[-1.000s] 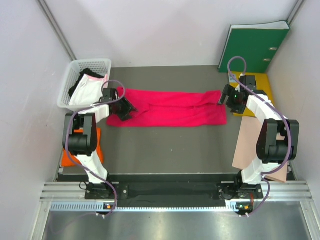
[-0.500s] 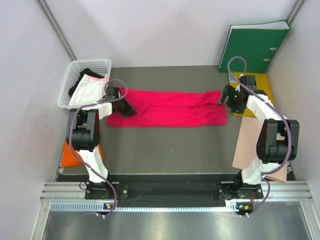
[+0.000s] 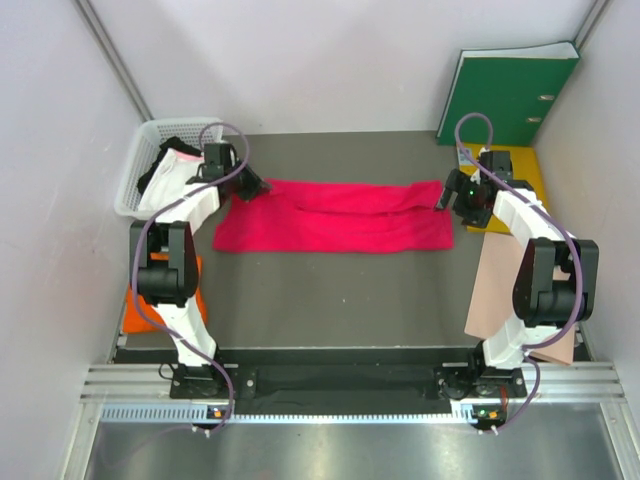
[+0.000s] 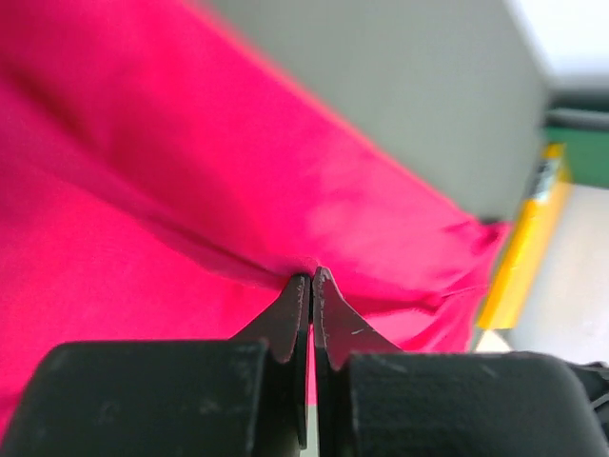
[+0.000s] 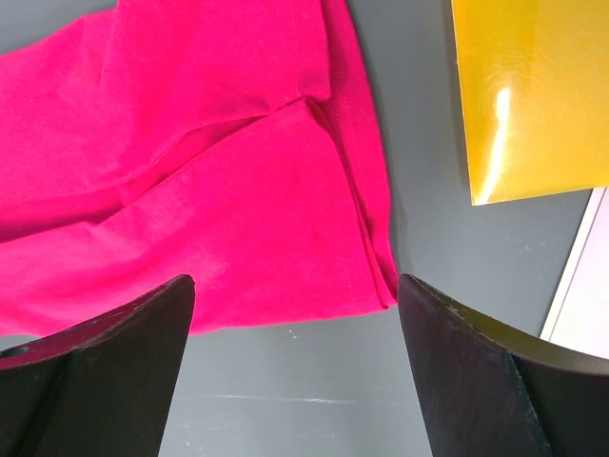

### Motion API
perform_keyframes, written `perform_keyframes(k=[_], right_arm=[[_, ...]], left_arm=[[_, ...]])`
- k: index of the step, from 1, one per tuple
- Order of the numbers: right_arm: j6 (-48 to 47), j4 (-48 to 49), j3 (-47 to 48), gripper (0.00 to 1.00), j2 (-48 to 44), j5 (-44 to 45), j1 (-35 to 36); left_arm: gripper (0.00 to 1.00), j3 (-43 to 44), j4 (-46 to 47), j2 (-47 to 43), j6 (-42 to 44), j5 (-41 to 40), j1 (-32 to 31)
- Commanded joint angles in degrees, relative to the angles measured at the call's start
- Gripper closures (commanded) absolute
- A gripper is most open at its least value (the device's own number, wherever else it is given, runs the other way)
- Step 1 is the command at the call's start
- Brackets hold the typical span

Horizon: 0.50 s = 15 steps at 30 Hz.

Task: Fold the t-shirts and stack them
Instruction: Fold the other side of the tshirt into a rectangle

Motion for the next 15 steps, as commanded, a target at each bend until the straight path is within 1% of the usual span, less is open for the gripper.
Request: perform_keyframes(k=[1,6,7,8,9,10,12,15], right_arm=[[-0.90,0.99,-0.91,0.13,-1.09,0.16,0.44],[-0.82,1.61,-1.97,0.13,-1.27,0.25,0.53],[-0.82,1.61,-2.06,0.13,-1.26,0.25,0.53],[-0.90,1.44,-1.71,0.13,-1.26,0.33,0.53],[-1.25,1.35,-1.45,0.13,-1.26,0.51,0.53],[-1.52,1.00,-1.18,0.13,-1.18,0.60,0.53],[-2.48,0.74,0.05,0.13,-1.44,1.30,0.62],[-4.24,0.38,2.50,0.12,-1.09,2.44,0.62]], left_arm=[[1.00,5.77,3.30,1.78,-2.40,0.02,-0.20],[1.00,10.34,2.88,7.40,-4.26,0.55,-0.29],[0.98,12.00,2.35,8.28,-4.43,0.46,-0.29],[0.75,13.24,1.04,10.20,-4.44,0.98,-0.20],[0.45,14.64,-0.45,11.09,-3.83,1.25,-0.20],[0.02,17.35,-2.12,11.97,-3.39,1.34,-0.29],[0.01,17.99,-3.80,11.99,-2.07,1.60,-0.38],[0.01,14.93,-3.02,7.51,-0.66,1.17,-0.29]])
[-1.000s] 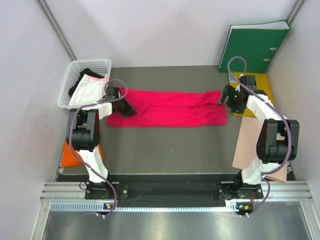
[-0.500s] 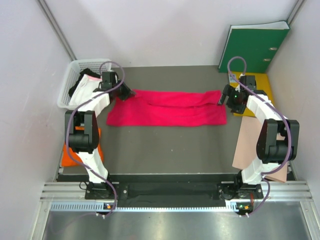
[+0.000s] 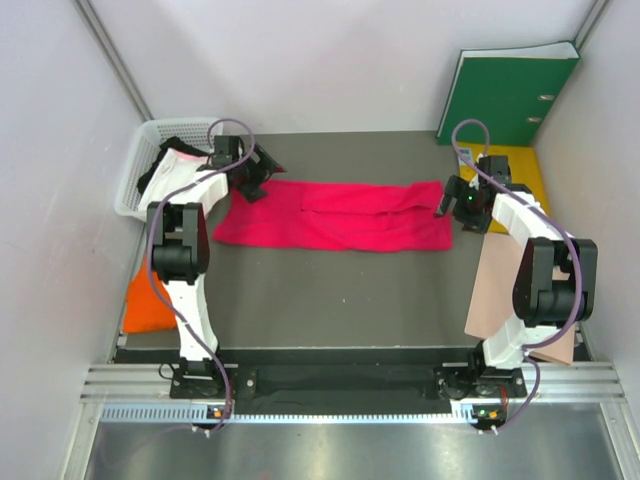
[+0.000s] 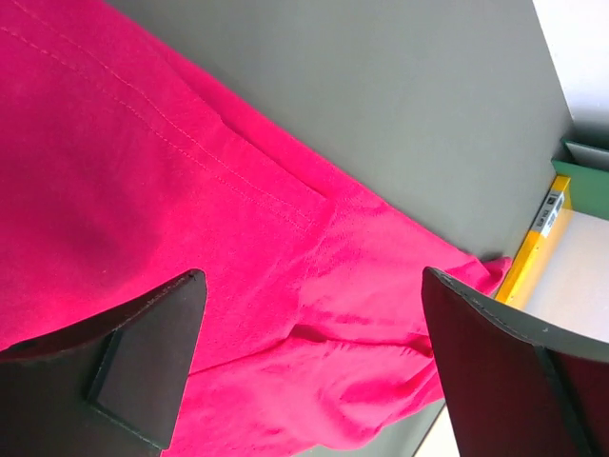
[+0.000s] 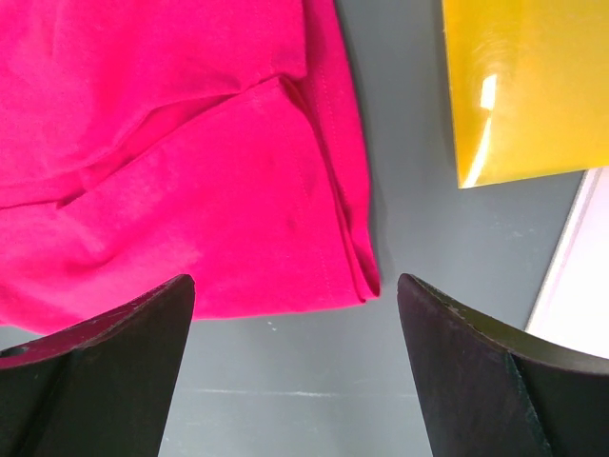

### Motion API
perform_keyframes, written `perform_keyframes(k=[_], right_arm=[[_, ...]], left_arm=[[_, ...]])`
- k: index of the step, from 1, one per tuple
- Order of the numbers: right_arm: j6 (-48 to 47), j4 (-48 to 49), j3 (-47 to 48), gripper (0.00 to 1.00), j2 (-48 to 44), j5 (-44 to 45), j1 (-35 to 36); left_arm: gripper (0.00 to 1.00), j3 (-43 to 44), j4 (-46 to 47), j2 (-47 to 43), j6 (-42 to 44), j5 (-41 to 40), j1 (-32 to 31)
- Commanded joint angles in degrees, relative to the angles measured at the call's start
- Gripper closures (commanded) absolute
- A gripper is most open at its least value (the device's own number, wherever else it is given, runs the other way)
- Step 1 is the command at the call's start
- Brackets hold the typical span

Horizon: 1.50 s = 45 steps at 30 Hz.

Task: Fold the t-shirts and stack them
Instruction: Fold the other side of the tshirt into a rectangle, then rotate the tshirt 90 degrees

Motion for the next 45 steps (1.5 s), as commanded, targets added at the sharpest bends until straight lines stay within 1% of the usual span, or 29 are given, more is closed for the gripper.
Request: perform_keyframes(k=[1,3,5,6,7,8,9,11,12,13,15,18,21,25,27,31,35,37,38,40,41,42,43,44,45], right_arm=[[-3.30,0.40,5.59,0.13,-0.22,2.09,0.68],[-4.44,0.58,8.05,0.13,0.84,2.45,0.60],[-5.50,1.28,10.16,0.13,2.86,2.71,0.68],[-5.68,1.98,10.95,0.13,3.74,2.80,0.68],[-5.85,2.33,11.66,0.13,5.66,2.89,0.60],[-6.03,2.77,13.23,0.13,6.64,2.80,0.60],[-6.03,3.65,13.94,0.13,7.78,2.54,0.68],[-5.94,4.09,16.39,0.13,11.55,2.19,0.77],[-5.85,4.09,17.19,0.13,12.96,2.10,0.95],[-5.68,4.27,17.90,0.14,15.24,2.01,1.12],[-5.59,5.14,19.31,0.14,17.10,2.01,1.21],[-5.50,6.20,20.54,0.14,19.82,1.74,1.21],[-5.59,6.64,21.94,0.14,22.46,1.92,3.06],[-5.15,7.61,22.91,0.17,24.13,3.94,3.58],[-5.06,7.52,23.18,0.19,24.83,4.12,3.76],[-4.71,8.23,22.56,0.22,25.28,4.73,5.16],[-4.89,8.05,21.77,0.23,25.45,5.08,6.83],[-4.80,7.96,21.25,0.28,25.89,4.91,7.89],[-4.80,7.79,20.98,0.30,25.98,4.82,8.15],[-4.54,7.61,19.93,0.47,25.89,4.56,8.94],[-4.27,7.52,19.49,0.58,25.72,4.56,9.21],[-4.10,7.26,19.14,0.81,25.37,4.99,9.73],[-4.01,6.82,18.61,0.89,25.11,5.52,10.00],[-4.18,5.08,18.52,0.94,24.93,6.22,10.26],[-4.18,4.10,18.34,0.99,24.23,7.62,10.61]], left_arm=[[0.01,-1.62,-0.28,-8.31,2.71,0.72,-0.12],[0.01,-5.39,-0.11,-11.14,3.06,2.21,-0.20],[0.01,-8.83,0.07,-15.88,2.97,3.18,-0.56],[0.01,-12.93,0.85,-17.55,2.80,3.88,-0.82],[0.01,-15.15,1.12,-21.05,2.62,4.33,-1.69],[0.01,-17.35,1.21,-22.74,2.45,4.42,-2.22],[0.01,-21.72,1.47,-24.41,2.36,4.33,-2.75],[0.01,-26.22,1.48,-28.89,1.57,3.28,-4.07],[0.01,-30.86,1.56,-30.39,1.13,2.93,-4.33],[0.01,-33.25,2.35,-33.01,0.61,2.14,-4.51],[0.01,-39.13,2.71,-35.40,-0.89,1.43,-4.51],[0.01,-45.12,2.88,-40.05,-2.47,-0.06,-4.60],[0.01,-48.91,3.15,-41.38,-4.23,-1.12,-4.60],[0.01,-50.68,4.02,-39.81,-5.46,-3.05,-4.86],[0.01,-50.16,3.94,-37.01,-5.90,-4.89,-5.21],[0.01,-47.17,3.41,-31.82,-7.83,-9.28,-5.92],[0.01,-43.05,4.90,-27.42,-9.86,-12.28,-6.36],[0.01,-41.55,5.78,-24.78,-10.47,-13.24,-6.36],[0.01,-39.37,5.52,-23.64,-10.30,-13.51,-6.36],[0.01,-36.90,4.74,-20.13,-9.34,-13.60,-6.36],[0.04,-34.53,4.38,-18.81,-8.98,-13.51,-6.36],[0.17,-33.38,3.77,-16.54,-8.63,-13.43,-6.36],[0.36,-32.24,3.07,-15.38,-7.85,-13.42,-6.36],[0.67,-30.05,1.49,-14.41,-7.40,-13.77,-6.36],[1.00,-28.55,-1.13,-12.93,-7.31,-14.82,-6.36]])
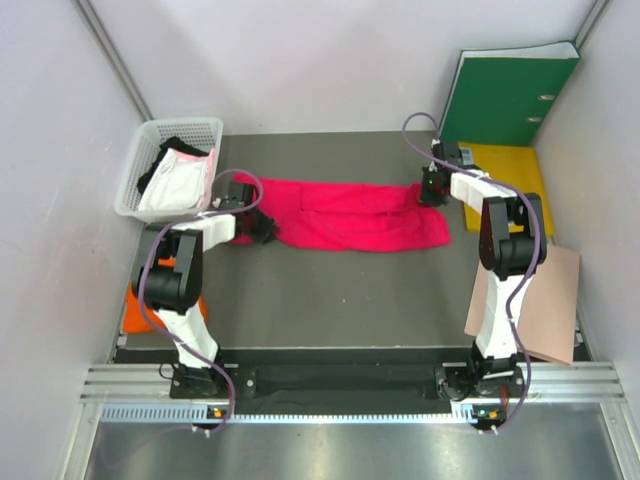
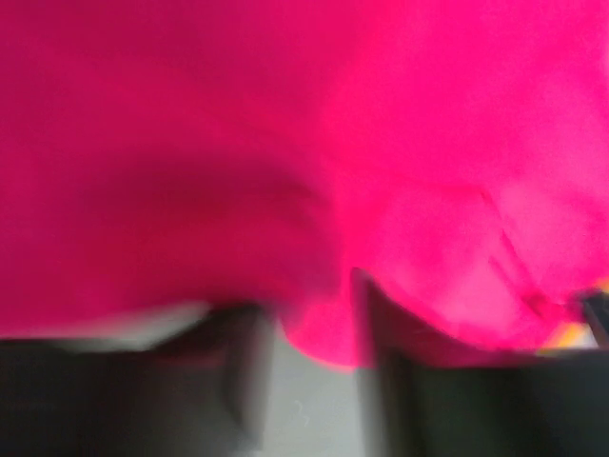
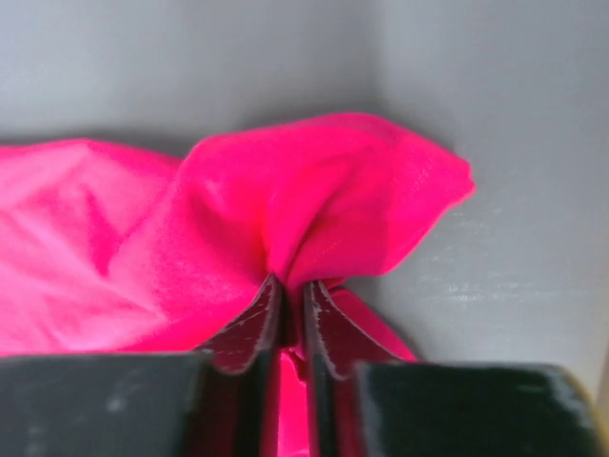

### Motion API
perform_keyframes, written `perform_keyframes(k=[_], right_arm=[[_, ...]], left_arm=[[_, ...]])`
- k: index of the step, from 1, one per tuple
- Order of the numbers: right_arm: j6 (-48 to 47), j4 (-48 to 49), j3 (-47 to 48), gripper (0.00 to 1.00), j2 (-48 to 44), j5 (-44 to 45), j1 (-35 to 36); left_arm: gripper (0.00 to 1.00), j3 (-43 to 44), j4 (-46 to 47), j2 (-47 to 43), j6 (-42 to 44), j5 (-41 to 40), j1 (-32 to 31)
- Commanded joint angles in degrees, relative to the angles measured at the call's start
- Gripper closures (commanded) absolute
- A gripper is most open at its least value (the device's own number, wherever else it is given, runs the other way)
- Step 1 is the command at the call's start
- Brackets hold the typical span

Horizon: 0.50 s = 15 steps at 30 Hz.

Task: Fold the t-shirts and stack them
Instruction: Rotate the tshirt 90 degrees

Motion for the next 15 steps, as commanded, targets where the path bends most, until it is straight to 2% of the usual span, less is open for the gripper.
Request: perform_keyframes(k=[1,7,12,15], right_arm=[[0.49,-4.62,-2.26,1.00,-1.54,2.23,1.87],[3.91,-10.42,-9.47,1.00,-9.80,3.65,1.70],[6.56,-15.00,-16.32,1.00,-15.07,-3.45,1.78],[6.82,-18.69,-18.96,1.00,-18.49,-4.70,2.83]], left_arm=[[1.00,5.47,-7.58,5.34,2.13,-5.03,-0.13],[1.00,14.26,-15.68,7.36,6.35,-12.86,0.84],[1.00,27.00,-17.35,15.17,8.90,-12.26,1.28],[1.00,36.05,-16.83,21.85,9.34,-8.31,1.10]])
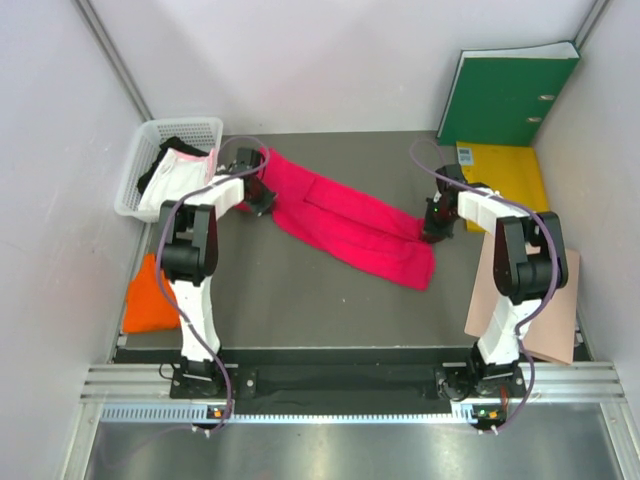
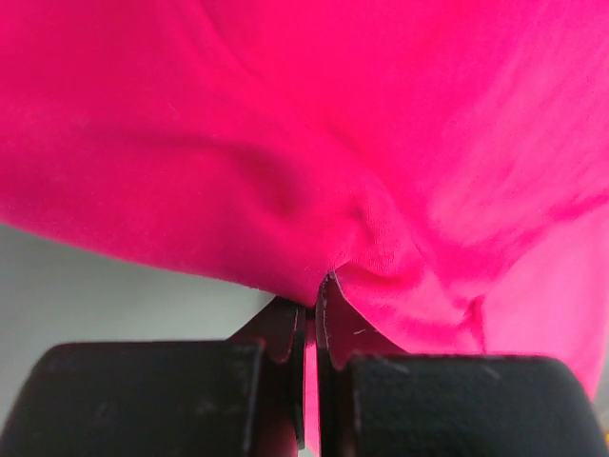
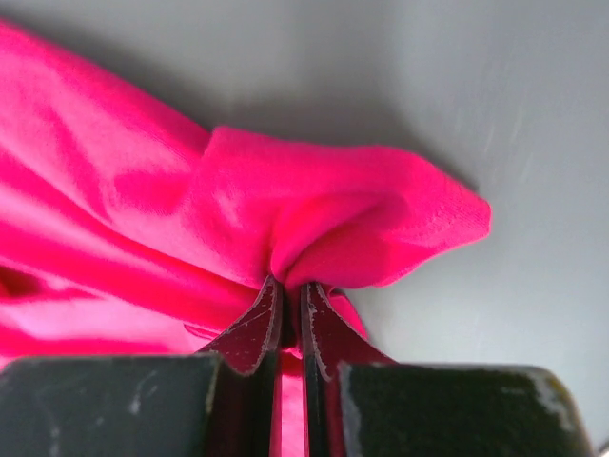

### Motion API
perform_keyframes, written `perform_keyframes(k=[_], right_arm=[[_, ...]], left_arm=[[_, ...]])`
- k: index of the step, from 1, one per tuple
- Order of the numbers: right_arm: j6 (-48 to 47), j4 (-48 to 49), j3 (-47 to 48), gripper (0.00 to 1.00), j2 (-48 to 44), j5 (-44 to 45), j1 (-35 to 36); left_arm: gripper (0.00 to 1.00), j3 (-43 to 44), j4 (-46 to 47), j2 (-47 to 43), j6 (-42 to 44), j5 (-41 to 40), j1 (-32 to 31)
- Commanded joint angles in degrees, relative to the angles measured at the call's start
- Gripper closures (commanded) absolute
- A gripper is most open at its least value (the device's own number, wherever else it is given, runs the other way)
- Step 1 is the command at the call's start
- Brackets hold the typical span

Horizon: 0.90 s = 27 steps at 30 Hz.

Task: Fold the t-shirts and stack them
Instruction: Rotate the tshirt 90 degrees

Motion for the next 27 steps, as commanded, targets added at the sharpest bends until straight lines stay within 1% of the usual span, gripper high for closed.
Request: perform_keyframes(k=[1,2,3,4,5,6,7,8,9,10,11,12,13,14,15,16,17,18,19,20,21,22,24,25,27], right_arm=[[1.18,-10.56,-3.98,1.00,-6.55,-3.50,1.96],[1.09,-11.53,-4.50,1.00,-7.52,-3.68,2.49],[1.09,-12.59,-5.38,1.00,-9.36,-4.03,3.36],[1.01,-14.77,-5.91,1.00,-10.24,-4.29,3.98],[1.09,-15.75,-6.35,1.00,-11.12,-4.64,4.42],[1.18,-16.81,-7.31,1.00,-12.61,-5.26,5.30],[1.27,-18.30,-8.02,0.99,-13.32,-5.87,5.74],[1.36,-18.92,-8.55,0.98,-14.02,-6.49,6.01],[1.71,-19.27,-9.60,0.93,-15.34,-7.54,6.27],[1.88,-19.89,-9.95,0.80,-16.05,-7.81,6.45],[1.88,-19.89,-10.22,0.69,-16.84,-8.16,6.54],[1.54,-20.07,-10.13,0.47,-18.41,-8.42,6.54],[1.27,-20.94,-9.70,0.38,-19.04,-8.43,6.54],[0.83,-21.47,-9.09,0.30,-19.91,-8.34,6.54],[0.13,-22.00,-7.43,0.21,-20.18,-7.73,6.54],[-0.13,-23.13,-6.45,0.17,-20.36,-7.46,6.54],[-0.40,-23.49,-5.40,0.12,-20.45,-7.46,6.45],[-0.92,-24.28,-2.95,0.11,-20.19,-6.59,6.54],[-1.19,-24.46,-1.62,0.11,-19.84,-6.32,6.45],[-1.45,-24.81,-0.22,0.11,-18.79,-6.23,6.36],[-1.89,-24.99,2.76,0.11,-18.08,-5.97,6.27],[-1.98,-24.90,4.26,0.11,-17.29,-5.97,6.19],[-2.68,-24.21,8.47,0.11,-14.83,-6.14,6.01],[-2.95,-24.03,9.98,0.11,-13.87,-5.97,5.92],[-3.73,-23.85,14.27,0.11,-10.53,-5.79,5.40]], left_arm=[[1.00,14.49,1.49,7.91,2.41,4.67,0.23],[1.00,17.50,1.15,12.28,2.15,5.84,-0.03],[1.00,20.75,0.80,14.59,1.89,6.81,-0.21],[1.00,27.66,-0.51,16.87,1.63,8.56,-0.39],[1.00,31.12,-1.22,21.07,1.45,8.92,-0.91],[1.00,34.38,-1.75,23.03,1.53,9.71,-1.00],[1.00,40.06,-2.54,24.79,1.45,10.42,-1.09],[0.99,42.21,-4.55,27.16,1.45,11.29,-1.00],[0.83,43.45,-5.26,27.44,1.53,11.48,-0.92],[0.73,42.42,-5.53,27.10,2.06,11.65,-0.74],[0.60,40.32,-5.19,24.39,2.58,11.57,-0.65],[0.44,37.34,-4.40,22.37,2.94,11.57,-0.56],[0.13,29.74,-3.09,19.91,3.90,11.74,-0.56],[0.02,25.49,-2.20,14.32,4.17,11.74,-0.56],[0.01,21.09,-0.02,11.30,4.35,12.26,-0.56],[0.01,12.09,1.31,8.23,4.17,13.05,-0.56],[0.01,7.47,2.80,2.28,3.65,14.02,-0.65],[0.01,2.90,6.03,-0.74,2.95,16.46,-0.83],[0.01,-5.58,7.55,-3.47,1.11,17.70,-1.09],[0.01,-9.41,9.21,-8.45,0.05,18.76,-2.22],[0.01,-13.02,10.71,-10.59,-0.92,19.64,-3.10],[0.01,-18.62,12.99,-12.35,-2.58,21.48,-4.07],[0.01,-22.79,14.58,-15.70,-4.78,22.11,-8.19],[0.01,-25.59,16.33,-16.15,-5.58,23.33,-11.34],[0.01,-27.02,17.49,-15.37,-6.81,24.22,-14.70]])
